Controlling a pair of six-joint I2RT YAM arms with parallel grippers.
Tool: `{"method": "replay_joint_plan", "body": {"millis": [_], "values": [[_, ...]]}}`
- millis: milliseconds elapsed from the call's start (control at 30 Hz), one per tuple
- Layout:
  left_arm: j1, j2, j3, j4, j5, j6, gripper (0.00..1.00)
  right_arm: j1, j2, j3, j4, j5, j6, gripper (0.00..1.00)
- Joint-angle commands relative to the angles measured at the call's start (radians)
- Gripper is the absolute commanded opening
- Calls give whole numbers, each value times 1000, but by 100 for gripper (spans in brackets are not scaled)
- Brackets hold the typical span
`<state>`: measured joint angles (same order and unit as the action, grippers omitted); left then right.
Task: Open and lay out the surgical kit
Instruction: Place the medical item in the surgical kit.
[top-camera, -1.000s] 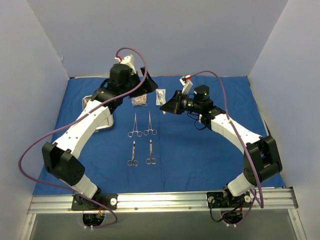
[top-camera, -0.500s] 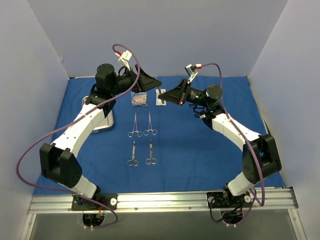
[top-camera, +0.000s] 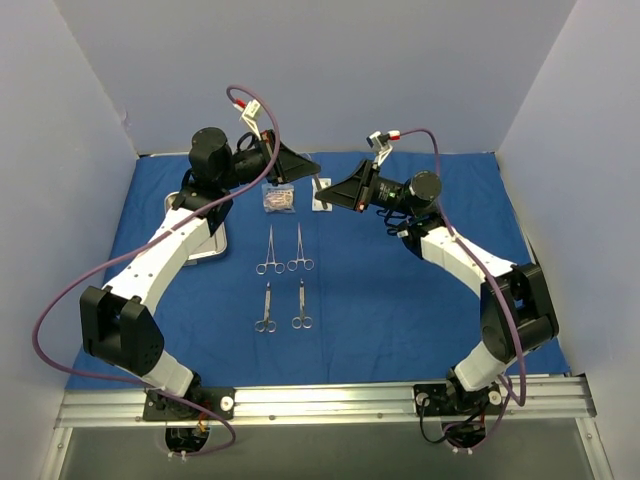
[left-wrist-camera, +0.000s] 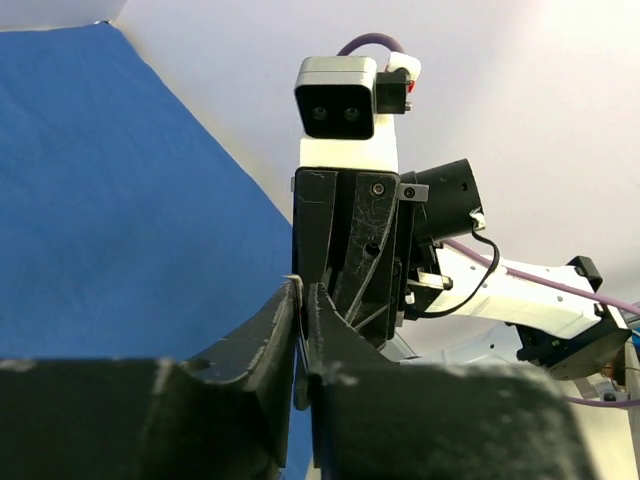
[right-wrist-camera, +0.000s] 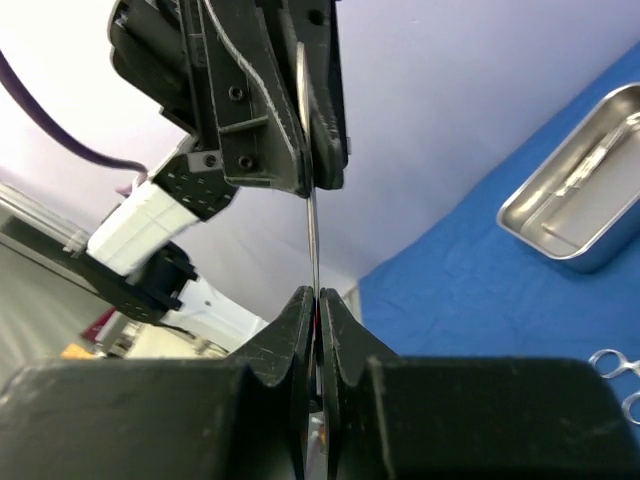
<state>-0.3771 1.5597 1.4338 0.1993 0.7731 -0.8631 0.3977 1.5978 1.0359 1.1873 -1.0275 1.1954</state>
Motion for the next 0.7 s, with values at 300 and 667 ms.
{"method": "replay_joint_plan", "body": {"millis": [300, 667], "values": [[-42, -27, 74, -196, -244, 93, 2, -3, -105, 136, -615, 105, -523, 36], [-180, 68, 316, -710, -735, 92, 2, 136, -213, 300, -1229, 746, -1008, 62]]}}
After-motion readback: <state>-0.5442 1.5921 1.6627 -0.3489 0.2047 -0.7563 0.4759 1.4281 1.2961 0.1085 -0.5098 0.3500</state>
